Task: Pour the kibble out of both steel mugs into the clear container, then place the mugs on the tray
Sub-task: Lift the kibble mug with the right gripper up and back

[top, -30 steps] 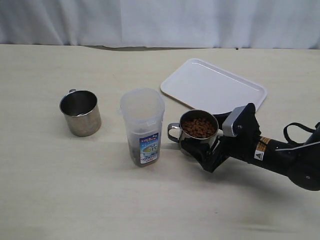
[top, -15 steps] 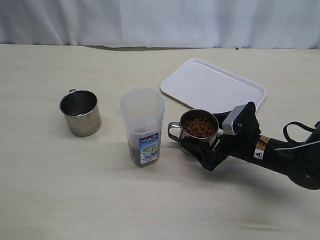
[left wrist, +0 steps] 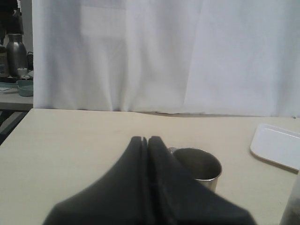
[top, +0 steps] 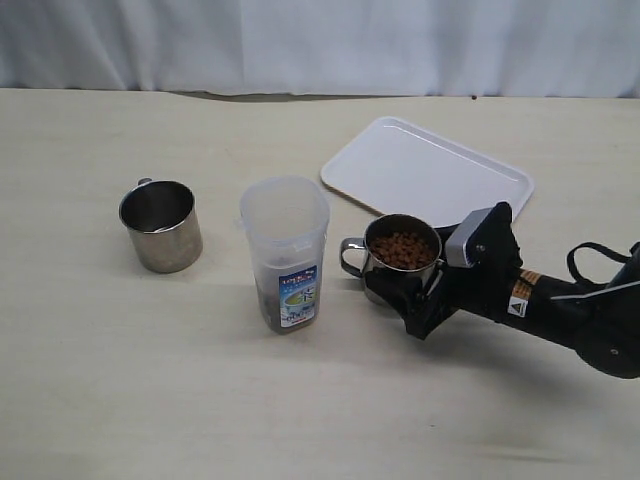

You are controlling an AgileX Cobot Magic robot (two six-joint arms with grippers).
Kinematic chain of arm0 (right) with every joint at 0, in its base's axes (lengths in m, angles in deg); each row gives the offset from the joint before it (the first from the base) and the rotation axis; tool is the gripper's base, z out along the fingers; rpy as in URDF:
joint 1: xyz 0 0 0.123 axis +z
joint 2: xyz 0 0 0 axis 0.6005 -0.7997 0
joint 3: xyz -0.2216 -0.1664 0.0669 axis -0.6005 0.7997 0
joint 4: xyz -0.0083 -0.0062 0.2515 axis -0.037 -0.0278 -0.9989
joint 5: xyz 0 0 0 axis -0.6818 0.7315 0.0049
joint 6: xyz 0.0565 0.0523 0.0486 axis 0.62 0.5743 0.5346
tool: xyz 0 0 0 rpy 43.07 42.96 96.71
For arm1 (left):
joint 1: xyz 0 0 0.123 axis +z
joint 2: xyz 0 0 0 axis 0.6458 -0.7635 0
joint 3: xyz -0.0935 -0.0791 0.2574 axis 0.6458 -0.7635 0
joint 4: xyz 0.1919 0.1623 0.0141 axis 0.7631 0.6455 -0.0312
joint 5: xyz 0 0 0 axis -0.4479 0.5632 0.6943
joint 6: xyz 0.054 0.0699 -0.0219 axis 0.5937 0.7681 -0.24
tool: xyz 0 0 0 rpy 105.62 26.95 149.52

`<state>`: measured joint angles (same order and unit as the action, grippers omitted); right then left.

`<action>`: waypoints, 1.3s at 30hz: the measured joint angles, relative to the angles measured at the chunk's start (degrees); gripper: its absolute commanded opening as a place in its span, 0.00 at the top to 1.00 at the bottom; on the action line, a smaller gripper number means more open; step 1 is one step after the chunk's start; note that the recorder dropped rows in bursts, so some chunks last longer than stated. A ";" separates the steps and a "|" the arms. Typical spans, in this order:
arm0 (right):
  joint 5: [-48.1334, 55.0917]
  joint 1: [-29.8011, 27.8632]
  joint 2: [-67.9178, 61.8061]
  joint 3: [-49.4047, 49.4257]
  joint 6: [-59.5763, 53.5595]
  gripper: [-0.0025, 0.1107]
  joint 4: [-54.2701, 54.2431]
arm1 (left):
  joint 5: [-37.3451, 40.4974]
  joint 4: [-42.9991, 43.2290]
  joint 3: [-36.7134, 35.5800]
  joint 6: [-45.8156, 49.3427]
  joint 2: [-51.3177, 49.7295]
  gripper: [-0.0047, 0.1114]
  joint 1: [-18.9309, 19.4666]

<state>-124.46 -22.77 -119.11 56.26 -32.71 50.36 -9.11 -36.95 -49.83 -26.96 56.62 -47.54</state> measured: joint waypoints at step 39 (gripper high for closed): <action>66.28 22.27 46.03 -14.11 29.94 0.93 13.68 | 0.00 0.00 0.00 0.00 0.00 0.96 0.00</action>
<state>-58.18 -0.50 -73.08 42.15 -2.77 64.03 -9.11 -36.95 -49.83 -26.96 56.62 -47.54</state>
